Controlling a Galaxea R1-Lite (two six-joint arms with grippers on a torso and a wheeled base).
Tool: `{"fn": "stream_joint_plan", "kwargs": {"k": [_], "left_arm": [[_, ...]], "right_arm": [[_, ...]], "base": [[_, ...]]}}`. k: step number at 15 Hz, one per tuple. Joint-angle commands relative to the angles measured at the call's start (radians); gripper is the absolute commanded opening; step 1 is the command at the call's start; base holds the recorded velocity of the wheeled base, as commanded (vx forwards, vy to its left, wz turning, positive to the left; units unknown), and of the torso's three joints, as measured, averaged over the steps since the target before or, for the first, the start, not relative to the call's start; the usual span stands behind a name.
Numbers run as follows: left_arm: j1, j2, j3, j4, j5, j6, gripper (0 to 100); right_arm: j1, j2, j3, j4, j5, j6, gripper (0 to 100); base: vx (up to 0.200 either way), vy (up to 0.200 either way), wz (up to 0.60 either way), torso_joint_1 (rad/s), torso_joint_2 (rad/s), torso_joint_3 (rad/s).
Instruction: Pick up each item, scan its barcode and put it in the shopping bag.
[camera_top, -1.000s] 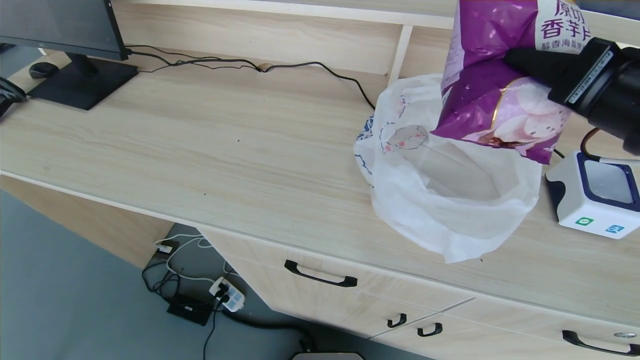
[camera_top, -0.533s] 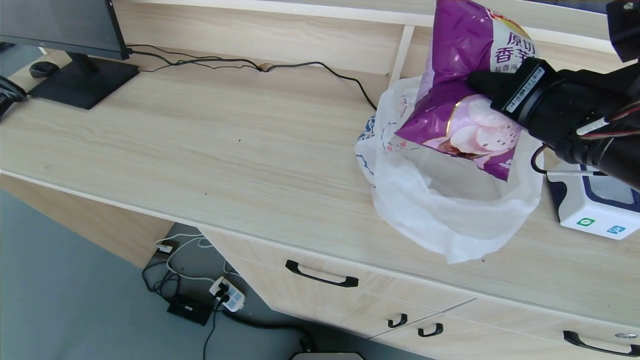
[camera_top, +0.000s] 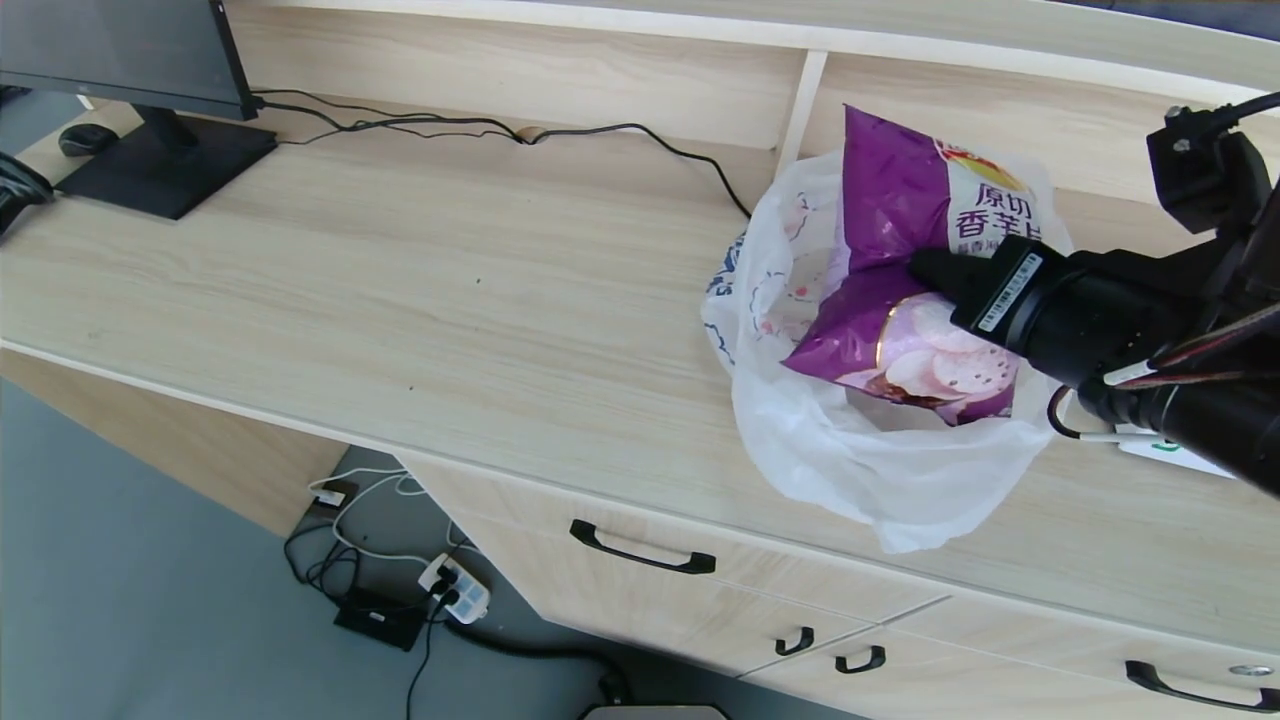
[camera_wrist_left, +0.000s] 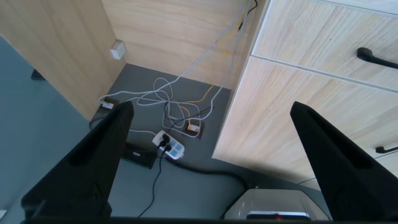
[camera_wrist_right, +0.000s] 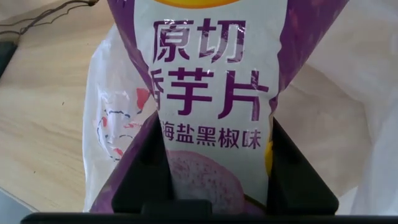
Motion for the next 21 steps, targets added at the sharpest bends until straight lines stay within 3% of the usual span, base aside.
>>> {"fn": "stream_joint_plan", "kwargs": {"k": [1, 10, 13, 19, 21], "left_arm": [[0.000, 0.000, 0.000, 0.000, 0.000, 0.000, 100], [0.000, 0.000, 0.000, 0.000, 0.000, 0.000, 100], [0.000, 0.000, 0.000, 0.000, 0.000, 0.000, 100], [0.000, 0.000, 0.000, 0.000, 0.000, 0.000, 100], [0.000, 0.000, 0.000, 0.000, 0.000, 0.002, 100]], "right_arm": [[-0.002, 0.005, 0.017, 0.001, -0.006, -0.001, 0], [-0.014, 0.051, 0.006, 0.018, -0.134, -0.025, 0], [-0.030, 0.050, -0.048, 0.018, -0.136, -0.079, 0], [-0.053, 0.035, 0.037, 0.009, -0.113, -0.212, 0], [-0.034, 0.028, 0.028, 0.010, -0.059, -0.218, 0]], "base": [[0.000, 0.000, 0.00, 0.000, 0.00, 0.000], [0.000, 0.000, 0.00, 0.000, 0.00, 0.000], [0.000, 0.000, 0.00, 0.000, 0.00, 0.000], [0.000, 0.000, 0.00, 0.000, 0.00, 0.000], [0.000, 0.000, 0.00, 0.000, 0.00, 0.000]]}}
